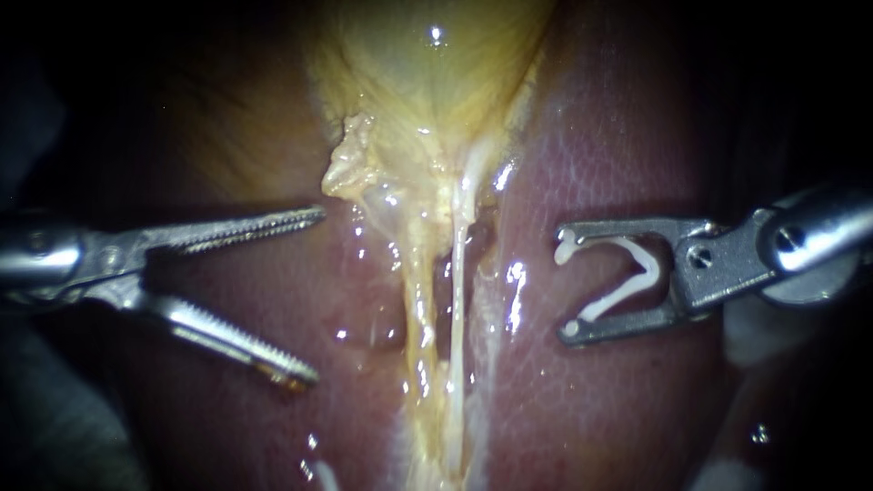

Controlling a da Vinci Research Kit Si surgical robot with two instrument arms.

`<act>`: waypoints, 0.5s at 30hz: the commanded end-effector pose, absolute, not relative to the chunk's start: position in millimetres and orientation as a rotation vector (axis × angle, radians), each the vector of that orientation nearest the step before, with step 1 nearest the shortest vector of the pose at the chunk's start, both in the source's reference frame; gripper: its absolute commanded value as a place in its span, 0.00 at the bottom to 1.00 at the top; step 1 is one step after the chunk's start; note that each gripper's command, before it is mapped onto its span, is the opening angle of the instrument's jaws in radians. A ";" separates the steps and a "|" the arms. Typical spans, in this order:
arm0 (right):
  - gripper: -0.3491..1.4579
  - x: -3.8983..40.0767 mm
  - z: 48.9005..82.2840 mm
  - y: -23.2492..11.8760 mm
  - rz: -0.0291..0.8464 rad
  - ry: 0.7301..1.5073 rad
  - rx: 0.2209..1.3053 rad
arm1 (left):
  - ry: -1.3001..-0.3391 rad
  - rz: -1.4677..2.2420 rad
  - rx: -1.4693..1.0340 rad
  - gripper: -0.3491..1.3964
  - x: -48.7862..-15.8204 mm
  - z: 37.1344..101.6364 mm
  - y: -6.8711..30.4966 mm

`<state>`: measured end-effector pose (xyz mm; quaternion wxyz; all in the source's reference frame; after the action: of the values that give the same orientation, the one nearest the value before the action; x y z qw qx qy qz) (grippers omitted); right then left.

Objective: Grabbing gallbladder

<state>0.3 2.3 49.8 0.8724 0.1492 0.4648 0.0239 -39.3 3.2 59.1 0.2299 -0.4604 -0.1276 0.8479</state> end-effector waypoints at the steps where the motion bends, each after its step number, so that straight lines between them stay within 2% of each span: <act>1: 0.47 0.3 49.8 2.3 0.050 0.971 0.312 | -0.359 2.323 -1.262 0.87 -39.3 59.1 3.2; 3: 0.47 0.3 49.8 2.3 0.050 0.971 0.312 | -0.373 2.291 -1.243 0.87 -39.3 59.0 3.5; 6: 0.47 0.2 49.8 2.3 0.050 0.971 0.312 | -0.401 2.227 -1.206 0.79 -39.1 58.8 4.5; 12: 0.47 0.2 49.8 2.3 0.050 0.971 0.312 | -0.374 2.120 -1.127 0.72 -38.8 59.2 8.5; 15: 0.47 0.2 49.8 2.3 0.050 0.971 0.312 | -0.387 2.070 -1.104 0.65 -38.7 60.3 10.2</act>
<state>0.3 2.3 49.8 0.8725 0.1492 0.4647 0.0240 -38.6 10.7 60.6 0.3825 -0.4292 -0.1560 0.8032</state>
